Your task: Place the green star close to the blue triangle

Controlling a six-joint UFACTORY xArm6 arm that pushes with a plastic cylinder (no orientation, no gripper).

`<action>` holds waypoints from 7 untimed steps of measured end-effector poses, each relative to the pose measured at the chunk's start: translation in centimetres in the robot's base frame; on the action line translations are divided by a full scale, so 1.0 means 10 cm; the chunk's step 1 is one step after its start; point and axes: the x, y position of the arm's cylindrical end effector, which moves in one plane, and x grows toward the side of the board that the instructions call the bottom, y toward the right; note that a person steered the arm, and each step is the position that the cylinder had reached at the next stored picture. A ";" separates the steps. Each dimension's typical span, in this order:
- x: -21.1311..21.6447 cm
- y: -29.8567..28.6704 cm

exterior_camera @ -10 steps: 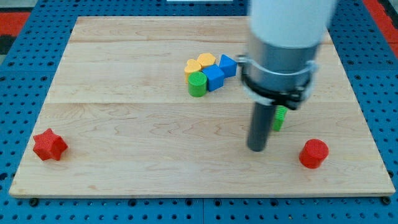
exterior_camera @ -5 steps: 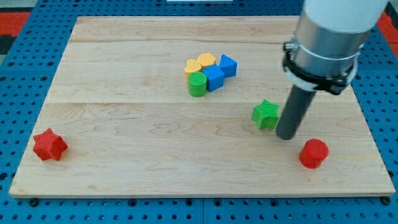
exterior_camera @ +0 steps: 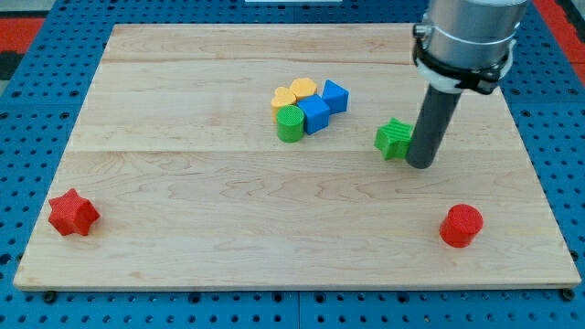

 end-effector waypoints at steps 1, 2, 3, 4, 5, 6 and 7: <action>-0.18 0.42; -0.42 -0.02; -0.53 -0.29; -0.21 -0.01; -0.06 -0.51; -0.52 -0.57; -0.71 -0.55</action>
